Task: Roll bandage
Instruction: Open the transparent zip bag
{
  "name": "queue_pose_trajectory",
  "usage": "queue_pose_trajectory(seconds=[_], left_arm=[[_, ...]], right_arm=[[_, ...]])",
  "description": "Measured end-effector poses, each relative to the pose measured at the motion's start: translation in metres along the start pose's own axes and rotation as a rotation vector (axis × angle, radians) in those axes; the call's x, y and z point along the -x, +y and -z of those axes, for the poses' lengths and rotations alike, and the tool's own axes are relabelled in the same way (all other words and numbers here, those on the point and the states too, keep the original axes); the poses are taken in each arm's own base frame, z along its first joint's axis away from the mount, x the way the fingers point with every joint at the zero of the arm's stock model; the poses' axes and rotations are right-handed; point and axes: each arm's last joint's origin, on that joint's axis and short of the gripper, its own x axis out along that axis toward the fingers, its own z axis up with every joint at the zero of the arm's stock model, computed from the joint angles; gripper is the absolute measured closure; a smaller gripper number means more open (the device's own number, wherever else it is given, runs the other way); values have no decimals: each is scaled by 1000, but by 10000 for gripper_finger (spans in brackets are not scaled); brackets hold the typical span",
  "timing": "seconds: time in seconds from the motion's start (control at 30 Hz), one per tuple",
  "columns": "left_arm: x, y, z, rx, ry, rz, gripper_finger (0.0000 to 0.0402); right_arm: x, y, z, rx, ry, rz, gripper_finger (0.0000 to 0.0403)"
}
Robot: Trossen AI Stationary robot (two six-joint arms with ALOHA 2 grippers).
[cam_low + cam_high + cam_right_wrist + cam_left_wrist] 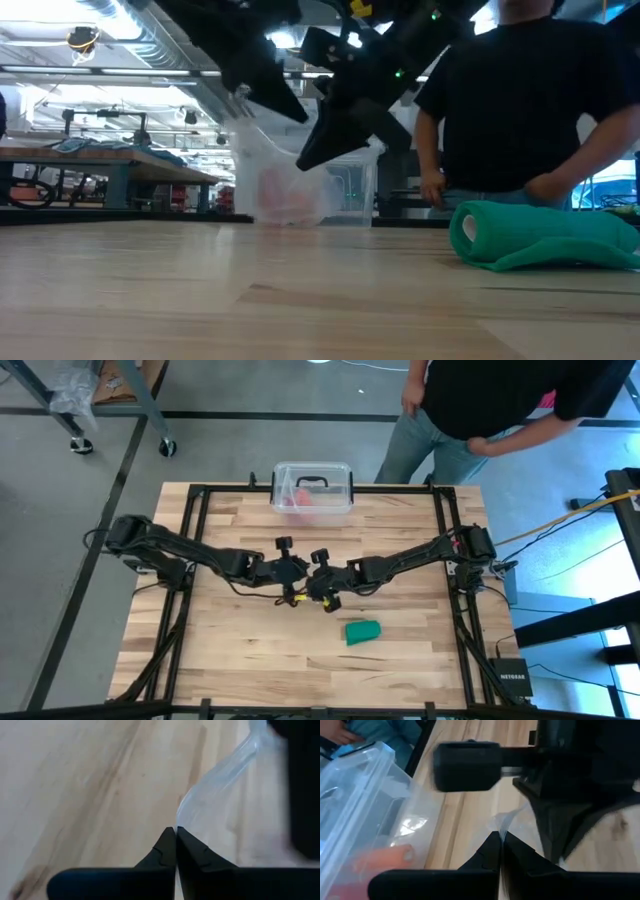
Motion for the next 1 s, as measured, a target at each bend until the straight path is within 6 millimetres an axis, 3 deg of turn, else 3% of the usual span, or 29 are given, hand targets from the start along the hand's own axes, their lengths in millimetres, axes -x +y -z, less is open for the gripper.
queue_pose_trajectory(seconds=[0.27,0.67,0.77,1.0], left_arm=[[-18,5,5,57,35,-151,400],[-3,-16,0,-73,4,-39,398],[-1,-15,0,-33,8,-37,378],[12,-8,-3,-17,14,-32,286]], right_arm=[[-1,5,-1,-4,-76,-112,400],[-1,5,5,13,14,-37,399],[-1,4,5,13,17,-36,398],[-1,4,5,13,19,-33,398]])
